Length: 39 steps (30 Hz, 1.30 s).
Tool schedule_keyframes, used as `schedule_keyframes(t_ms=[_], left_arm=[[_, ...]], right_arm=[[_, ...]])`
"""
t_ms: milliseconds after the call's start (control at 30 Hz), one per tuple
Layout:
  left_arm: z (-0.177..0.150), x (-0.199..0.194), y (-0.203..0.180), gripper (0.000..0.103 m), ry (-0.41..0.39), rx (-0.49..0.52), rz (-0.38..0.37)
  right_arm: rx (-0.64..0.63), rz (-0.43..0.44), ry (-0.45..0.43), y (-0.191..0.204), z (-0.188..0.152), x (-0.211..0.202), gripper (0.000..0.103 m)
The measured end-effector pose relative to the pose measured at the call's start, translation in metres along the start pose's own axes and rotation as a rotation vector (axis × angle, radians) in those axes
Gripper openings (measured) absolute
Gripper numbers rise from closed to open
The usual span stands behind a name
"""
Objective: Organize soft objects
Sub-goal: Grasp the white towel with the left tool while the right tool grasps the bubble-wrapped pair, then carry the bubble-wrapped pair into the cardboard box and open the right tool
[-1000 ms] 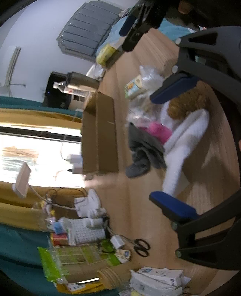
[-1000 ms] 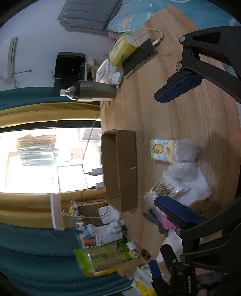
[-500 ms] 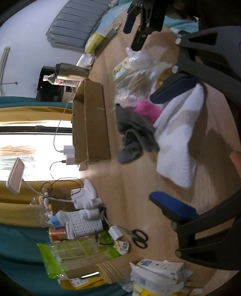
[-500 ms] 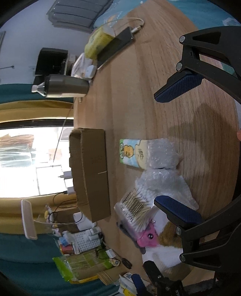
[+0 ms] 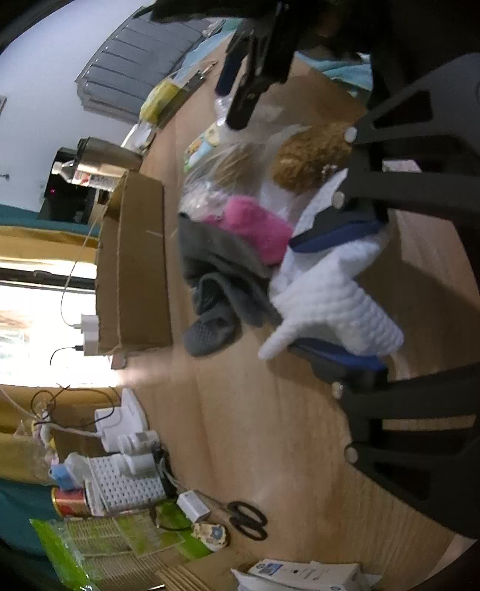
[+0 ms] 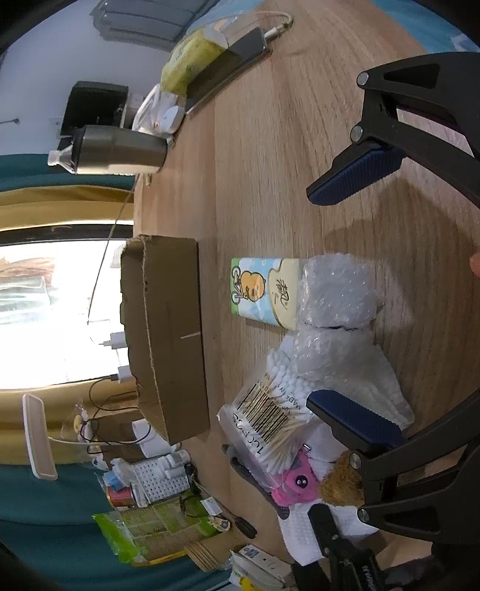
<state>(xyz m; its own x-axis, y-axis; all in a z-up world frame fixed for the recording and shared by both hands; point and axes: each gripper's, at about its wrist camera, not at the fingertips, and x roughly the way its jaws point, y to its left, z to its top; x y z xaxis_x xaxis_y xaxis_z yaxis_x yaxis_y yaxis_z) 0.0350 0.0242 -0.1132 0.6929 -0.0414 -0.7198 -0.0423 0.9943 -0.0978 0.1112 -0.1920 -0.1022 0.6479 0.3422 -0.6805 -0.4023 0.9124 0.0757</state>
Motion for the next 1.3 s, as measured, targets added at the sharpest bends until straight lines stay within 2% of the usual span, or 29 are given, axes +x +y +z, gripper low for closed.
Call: schedule_keyframes(t_ms=[67, 100, 167, 233, 333, 600, 867, 1000, 1300], left_arm=[[-0.003, -0.003, -0.002, 0.033, -0.006, -0.003, -0.020], [-0.003, -0.005, -0.003, 0.024, -0.014, -0.004, -0.029], [-0.003, -0.009, -0.004, 0.016, -0.020, 0.000, -0.044], [-0.002, -0.012, -0.006, 0.015, -0.023, 0.003, -0.062], [0.000, -0.019, -0.008, 0.012, -0.047, 0.006, -0.081], [0.016, -0.044, -0.008, 0.012, -0.136, -0.007, -0.095], [0.042, -0.064, 0.011, 0.012, -0.238, -0.072, -0.115], [0.057, -0.071, 0.017, 0.012, -0.287, -0.073, -0.115], [0.076, -0.071, 0.030, 0.012, -0.321, -0.084, -0.118]], right_arm=[[-0.001, 0.003, 0.010, 0.001, 0.000, 0.002, 0.095], [-0.002, 0.007, 0.015, 0.001, 0.000, 0.003, 0.093], [-0.007, 0.025, 0.032, 0.002, -0.001, 0.006, 0.079], [-0.016, 0.023, 0.037, 0.004, -0.002, 0.006, 0.068], [-0.037, 0.038, 0.039, 0.009, -0.002, 0.005, 0.065], [-0.044, 0.056, -0.024, 0.009, 0.005, -0.011, 0.062], [-0.077, 0.060, -0.101, 0.013, 0.033, -0.027, 0.062], [-0.098, 0.065, -0.134, 0.018, 0.050, -0.032, 0.062], [-0.119, 0.082, -0.177, 0.027, 0.079, -0.034, 0.062]])
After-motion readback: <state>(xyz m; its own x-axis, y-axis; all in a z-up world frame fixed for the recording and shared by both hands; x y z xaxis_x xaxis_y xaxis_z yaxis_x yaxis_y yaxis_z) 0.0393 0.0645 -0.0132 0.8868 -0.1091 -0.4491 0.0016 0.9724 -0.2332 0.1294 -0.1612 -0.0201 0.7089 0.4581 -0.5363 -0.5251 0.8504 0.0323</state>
